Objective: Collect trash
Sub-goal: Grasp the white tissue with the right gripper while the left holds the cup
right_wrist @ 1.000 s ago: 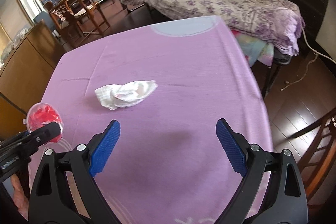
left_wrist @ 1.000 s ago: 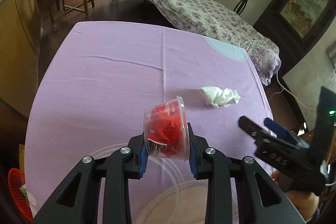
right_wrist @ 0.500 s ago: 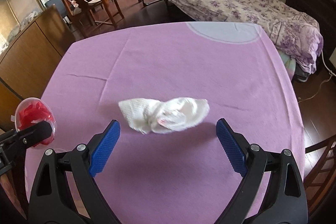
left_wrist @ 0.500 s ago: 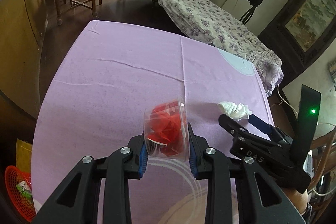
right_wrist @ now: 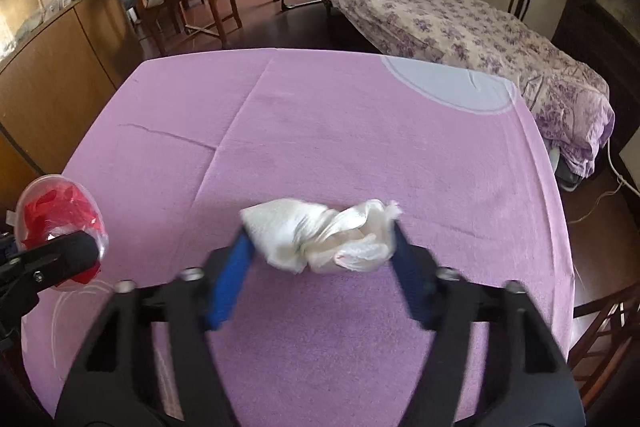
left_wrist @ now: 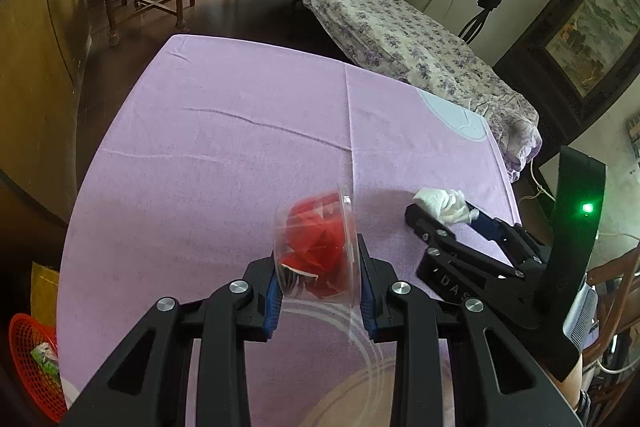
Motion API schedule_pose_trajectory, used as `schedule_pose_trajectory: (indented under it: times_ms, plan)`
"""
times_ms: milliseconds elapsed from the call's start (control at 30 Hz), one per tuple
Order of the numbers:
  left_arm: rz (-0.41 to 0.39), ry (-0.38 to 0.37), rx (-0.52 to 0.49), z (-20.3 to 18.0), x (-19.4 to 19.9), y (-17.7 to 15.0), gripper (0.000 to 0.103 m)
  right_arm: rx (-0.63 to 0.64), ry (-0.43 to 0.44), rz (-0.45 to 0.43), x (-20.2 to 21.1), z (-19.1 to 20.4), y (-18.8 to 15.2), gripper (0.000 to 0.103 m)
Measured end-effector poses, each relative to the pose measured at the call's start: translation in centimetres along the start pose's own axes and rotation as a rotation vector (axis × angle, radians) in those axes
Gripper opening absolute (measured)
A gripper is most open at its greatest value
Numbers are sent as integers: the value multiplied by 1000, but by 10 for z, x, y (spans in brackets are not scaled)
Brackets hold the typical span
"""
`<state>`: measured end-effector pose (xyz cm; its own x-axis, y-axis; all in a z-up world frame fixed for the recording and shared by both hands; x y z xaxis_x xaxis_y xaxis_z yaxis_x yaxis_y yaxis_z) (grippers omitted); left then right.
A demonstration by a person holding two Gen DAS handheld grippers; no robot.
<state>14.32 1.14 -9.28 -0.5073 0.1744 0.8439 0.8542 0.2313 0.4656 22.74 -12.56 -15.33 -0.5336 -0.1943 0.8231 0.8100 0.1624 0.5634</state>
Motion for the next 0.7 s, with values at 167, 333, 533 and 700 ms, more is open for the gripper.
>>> schedule_pose_trajectory:
  times_ms: [167,333,533,700]
  plan:
    - [-5,-5,8,2,3,1,31,-5,37,-2,8,1,1,34]
    - [-6,-7,10,2,3,2,31,10,55,-22,18,8,3,33]
    - [-10,-10,12,2,5,3,31,-16,87,-25,30,4,1,33]
    - [-11,-9,13,3,5,3,31,-39,102,-23,33,-2,-1,33]
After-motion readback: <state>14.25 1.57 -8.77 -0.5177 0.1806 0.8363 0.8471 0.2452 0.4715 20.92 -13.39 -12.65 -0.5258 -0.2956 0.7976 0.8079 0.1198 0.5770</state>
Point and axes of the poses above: each gripper's, at about its wrist camera, not at the fingertips, and x roughly against the way its jaws point, z to its left, y to its top, the point moved 8 cm from there along -x, roughly the way its jaws point, and after that the axes turned 2 degrees about -x, right-handed, at the moved point
